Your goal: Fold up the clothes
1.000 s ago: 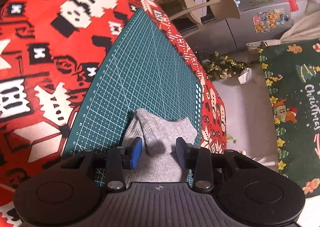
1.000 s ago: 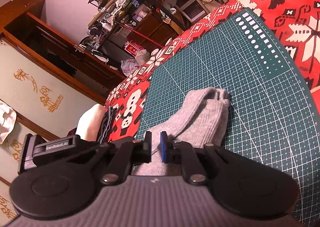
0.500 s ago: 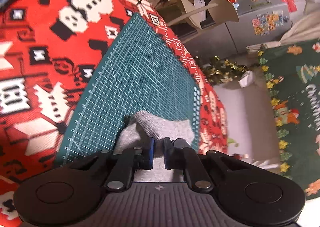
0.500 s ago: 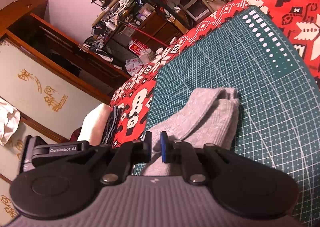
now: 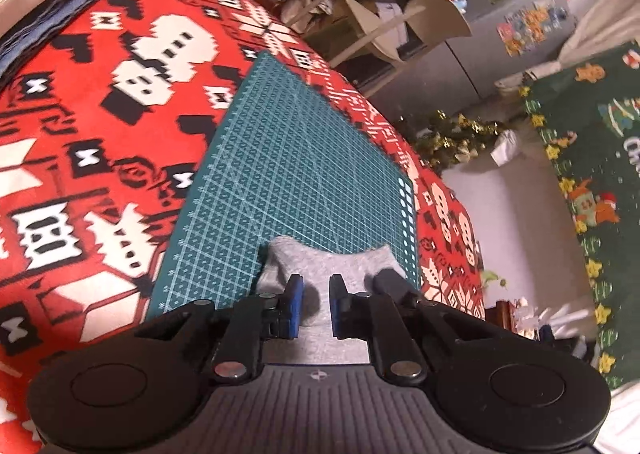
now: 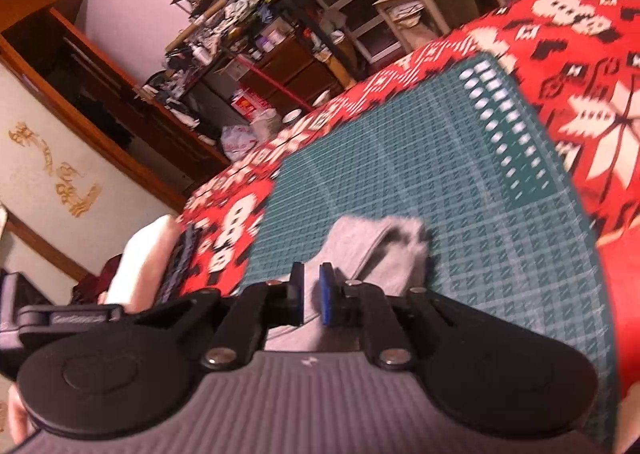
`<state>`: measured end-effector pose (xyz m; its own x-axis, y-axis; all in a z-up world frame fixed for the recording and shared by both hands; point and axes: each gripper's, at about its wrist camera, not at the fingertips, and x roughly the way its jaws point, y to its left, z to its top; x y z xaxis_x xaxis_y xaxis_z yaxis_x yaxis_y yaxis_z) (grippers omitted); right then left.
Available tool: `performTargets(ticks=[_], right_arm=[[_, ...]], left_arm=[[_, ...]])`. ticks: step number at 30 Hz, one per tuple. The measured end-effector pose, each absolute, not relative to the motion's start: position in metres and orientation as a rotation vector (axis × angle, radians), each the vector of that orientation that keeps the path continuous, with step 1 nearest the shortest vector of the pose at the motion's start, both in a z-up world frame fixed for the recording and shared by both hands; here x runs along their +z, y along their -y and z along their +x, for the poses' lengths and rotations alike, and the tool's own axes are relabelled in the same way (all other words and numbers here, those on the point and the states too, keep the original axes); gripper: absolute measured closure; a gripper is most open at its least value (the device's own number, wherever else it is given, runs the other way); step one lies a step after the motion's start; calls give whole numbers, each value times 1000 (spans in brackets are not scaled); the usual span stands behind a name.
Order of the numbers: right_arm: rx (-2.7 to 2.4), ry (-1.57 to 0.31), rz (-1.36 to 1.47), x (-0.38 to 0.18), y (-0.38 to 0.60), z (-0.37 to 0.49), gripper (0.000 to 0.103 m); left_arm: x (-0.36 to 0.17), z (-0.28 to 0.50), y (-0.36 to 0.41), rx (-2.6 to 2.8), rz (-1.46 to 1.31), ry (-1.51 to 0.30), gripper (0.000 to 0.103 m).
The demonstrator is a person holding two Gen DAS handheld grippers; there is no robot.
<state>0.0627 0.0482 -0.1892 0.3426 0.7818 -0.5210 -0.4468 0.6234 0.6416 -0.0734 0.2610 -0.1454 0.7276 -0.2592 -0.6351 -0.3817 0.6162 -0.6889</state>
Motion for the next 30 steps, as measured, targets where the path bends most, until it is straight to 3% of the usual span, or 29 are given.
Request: performTargets(ticks=[5, 7, 18, 22, 30], right_arm=[[792, -893, 422, -192, -37, 82, 97], [773, -880, 426, -188, -29, 85, 93], [936, -963, 478, -184, -8, 29, 93], [925, -978, 472, -198, -7, 19, 103], [864, -945, 536, -201, 11, 41, 101]], left_arm=[[-154, -61, -254, 107, -837, -833, 91], [-155, -64, -257, 105, -855, -826, 91], [-128, -86, -224, -76, -676, -804, 92], [-142, -83, -205, -80, -572, -857, 95], [-132, -94, -209, -63, -556, -835, 96]])
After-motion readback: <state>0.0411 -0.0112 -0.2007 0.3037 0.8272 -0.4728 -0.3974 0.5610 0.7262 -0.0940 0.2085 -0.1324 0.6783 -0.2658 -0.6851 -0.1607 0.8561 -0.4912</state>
